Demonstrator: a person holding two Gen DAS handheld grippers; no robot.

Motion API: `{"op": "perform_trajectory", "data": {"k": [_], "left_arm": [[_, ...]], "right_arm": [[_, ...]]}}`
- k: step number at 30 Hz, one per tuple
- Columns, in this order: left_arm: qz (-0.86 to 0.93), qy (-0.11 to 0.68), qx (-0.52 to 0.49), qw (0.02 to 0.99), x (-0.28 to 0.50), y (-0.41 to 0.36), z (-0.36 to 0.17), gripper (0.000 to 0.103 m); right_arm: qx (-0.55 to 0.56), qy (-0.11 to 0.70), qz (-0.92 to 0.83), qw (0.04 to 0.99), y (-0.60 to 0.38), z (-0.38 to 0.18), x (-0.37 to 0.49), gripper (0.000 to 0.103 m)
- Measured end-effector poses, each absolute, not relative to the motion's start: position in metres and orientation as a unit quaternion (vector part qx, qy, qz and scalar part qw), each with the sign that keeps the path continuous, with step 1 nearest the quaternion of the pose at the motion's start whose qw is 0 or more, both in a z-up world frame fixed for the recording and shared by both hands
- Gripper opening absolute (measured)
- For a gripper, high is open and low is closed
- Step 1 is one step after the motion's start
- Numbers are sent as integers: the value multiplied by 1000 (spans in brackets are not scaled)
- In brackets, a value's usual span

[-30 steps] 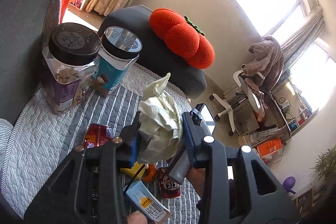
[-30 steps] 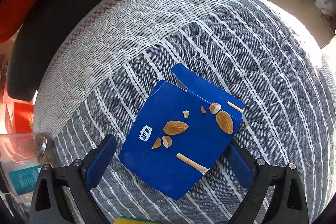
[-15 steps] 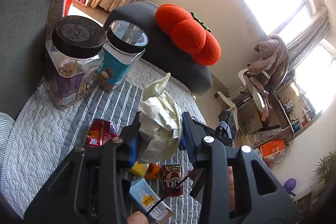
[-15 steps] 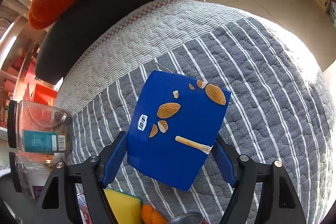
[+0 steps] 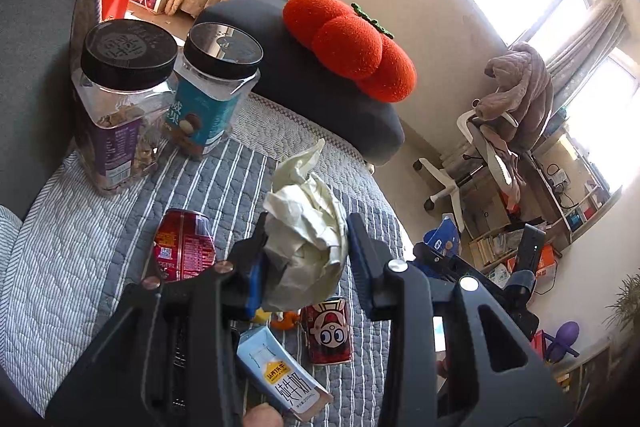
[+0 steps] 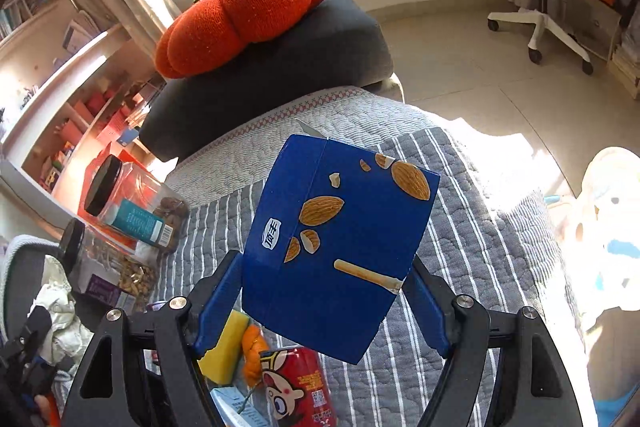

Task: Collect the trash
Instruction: 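Carry the blue box into the bucket and release it while the left carries the paper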

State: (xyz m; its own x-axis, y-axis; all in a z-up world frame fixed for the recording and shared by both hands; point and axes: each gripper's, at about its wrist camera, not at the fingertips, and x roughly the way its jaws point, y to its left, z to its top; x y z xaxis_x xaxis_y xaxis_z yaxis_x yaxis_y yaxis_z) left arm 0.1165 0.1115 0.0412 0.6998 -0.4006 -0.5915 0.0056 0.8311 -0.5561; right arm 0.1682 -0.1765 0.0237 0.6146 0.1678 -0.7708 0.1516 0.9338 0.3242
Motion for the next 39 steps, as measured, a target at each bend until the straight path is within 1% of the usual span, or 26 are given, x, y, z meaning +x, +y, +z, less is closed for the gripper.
{"op": "perform_trajectory", "data": {"k": [4,8,14,17,20,22,26,31,32,36,39], "left_arm": [[-119,381,-258,880,116,98,36,39],[-118,391,-230,883,115,79,31,39],[-121,402,-189,888,113,49,21,39],[-129,408,-173,887,110,31,18,39],[-131,417,-157,885,107,10,14,39],[-136,425,-151,882,105,-7,11,39],[-160,439,-163,869,105,-47,8,39],[-207,444,-146,860,108,-115,22,39],[-216,442,-142,859,109,-128,26,39],[-249,436,-129,855,112,-175,43,39],[-274,433,-117,851,117,-209,54,39]], "right_arm": [[171,407,-8,897,-210,44,142,79],[138,366,-56,919,-253,61,117,79],[107,328,-157,925,-333,65,94,79],[110,330,-202,916,-369,58,89,80],[120,354,-223,900,-400,46,87,82],[117,373,-226,892,-412,40,88,85],[149,382,-226,884,-434,39,82,90],[185,349,-245,885,-458,53,59,97],[197,345,-244,885,-464,56,54,102],[236,331,-225,885,-484,64,39,103],[251,310,-248,883,-501,74,22,103]]}}
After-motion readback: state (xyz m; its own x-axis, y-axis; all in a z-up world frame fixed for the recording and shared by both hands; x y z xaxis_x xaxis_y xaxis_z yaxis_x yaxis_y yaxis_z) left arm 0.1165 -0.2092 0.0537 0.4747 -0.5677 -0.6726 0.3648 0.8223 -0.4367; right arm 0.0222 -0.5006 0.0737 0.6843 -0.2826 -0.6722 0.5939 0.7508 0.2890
